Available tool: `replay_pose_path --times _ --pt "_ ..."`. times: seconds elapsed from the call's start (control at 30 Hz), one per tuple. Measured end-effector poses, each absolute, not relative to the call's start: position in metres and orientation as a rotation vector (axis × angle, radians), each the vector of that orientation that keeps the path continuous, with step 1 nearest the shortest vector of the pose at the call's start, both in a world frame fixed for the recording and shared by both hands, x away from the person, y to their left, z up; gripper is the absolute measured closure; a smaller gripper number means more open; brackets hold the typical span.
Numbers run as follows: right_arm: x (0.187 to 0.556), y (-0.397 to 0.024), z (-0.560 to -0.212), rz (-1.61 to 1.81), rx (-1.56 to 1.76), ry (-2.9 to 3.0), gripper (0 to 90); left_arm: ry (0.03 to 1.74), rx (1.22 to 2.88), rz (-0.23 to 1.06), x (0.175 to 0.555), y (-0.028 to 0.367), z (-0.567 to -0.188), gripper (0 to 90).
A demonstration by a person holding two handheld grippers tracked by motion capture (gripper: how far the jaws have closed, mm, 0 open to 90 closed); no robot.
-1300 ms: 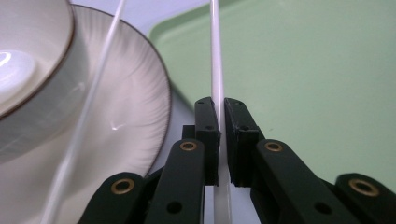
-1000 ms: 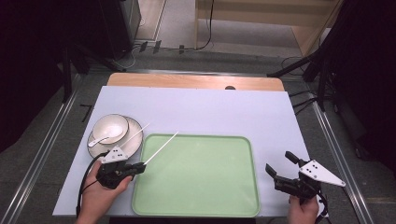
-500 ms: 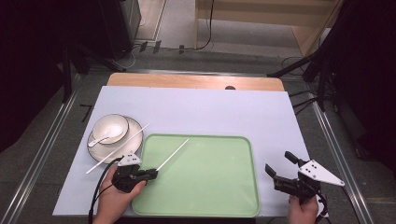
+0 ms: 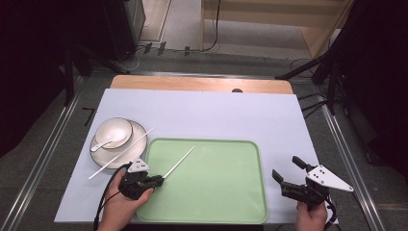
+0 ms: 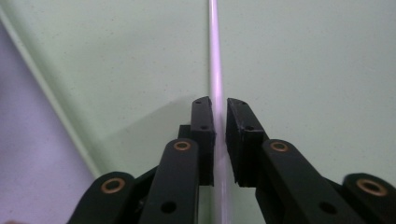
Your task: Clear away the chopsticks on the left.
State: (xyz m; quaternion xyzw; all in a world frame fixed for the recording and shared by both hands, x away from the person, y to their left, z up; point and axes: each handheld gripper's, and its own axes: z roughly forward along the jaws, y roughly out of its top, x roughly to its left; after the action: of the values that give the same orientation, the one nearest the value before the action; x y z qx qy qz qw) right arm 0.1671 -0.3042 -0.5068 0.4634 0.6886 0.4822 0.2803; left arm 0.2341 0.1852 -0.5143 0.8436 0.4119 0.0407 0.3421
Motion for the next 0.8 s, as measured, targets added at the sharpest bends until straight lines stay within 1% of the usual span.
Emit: replay_pose_path --times 0.07,0.13,0.17,0.23,0.27,0.3,0.33,0.37,0.4,0.47,0.53,0.57,0.63,0.77,0.8 --pt "0.167 -0.304 -0.507 1.294 1.241 1.845 13.1 1.066 2.193 0.088 0.235 0.186 -0.514 77.7" --pt "0.166 -0.304 -0.506 1.296 1.244 1.842 13.1 1.058 2.195 0.079 0.236 0.187 -0.514 77.0" --pt "0.167 -0.305 -0.506 1.295 1.241 1.841 13.1 1.056 2.197 0.049 0.238 0.188 -0.513 76.3" --pt "0.167 -0.305 -0.506 1.296 1.241 1.840 13.1 1.049 2.195 0.064 0.240 0.190 -0.512 72.0" --pt "0.166 -0.305 -0.506 1.295 1.242 1.839 13.1 1.046 2.184 0.069 0.241 0.190 -0.512 71.6" --pt "0.166 -0.305 -0.506 1.294 1.245 1.838 13.1 1.034 2.160 0.061 0.243 0.189 -0.510 72.2" --pt "0.166 -0.306 -0.506 1.293 1.247 1.838 13.1 1.024 2.134 0.075 0.244 0.187 -0.507 74.6" --pt "0.167 -0.306 -0.506 1.294 1.246 1.836 13.1 1.024 2.134 0.075 0.244 0.187 -0.507 79.0" --pt "0.167 -0.307 -0.507 1.297 1.245 1.837 13.1 0.984 2.146 0.099 0.247 0.177 -0.503 83.0" --pt "0.167 -0.307 -0.507 1.296 1.245 1.840 13.1 0.938 2.186 0.101 0.249 0.162 -0.504 89.8" --pt "0.168 -0.307 -0.508 1.296 1.245 1.844 13.1 0.900 2.230 0.121 0.253 0.147 -0.508 90.0" --pt "0.168 -0.307 -0.508 1.296 1.245 1.844 13.1 0.900 2.230 0.121 0.253 0.147 -0.508 90.0" --pt "0.168 -0.306 -0.508 1.298 1.248 1.847 13.1 0.891 2.263 0.174 0.258 0.133 -0.516 90.0" --pt "0.166 -0.305 -0.508 1.293 1.243 1.857 13.1 0.918 2.253 0.199 0.260 0.132 -0.518 90.0" --pt "0.166 -0.305 -0.508 1.289 1.240 1.858 13.1 0.958 2.249 0.227 0.262 0.138 -0.517 90.0"
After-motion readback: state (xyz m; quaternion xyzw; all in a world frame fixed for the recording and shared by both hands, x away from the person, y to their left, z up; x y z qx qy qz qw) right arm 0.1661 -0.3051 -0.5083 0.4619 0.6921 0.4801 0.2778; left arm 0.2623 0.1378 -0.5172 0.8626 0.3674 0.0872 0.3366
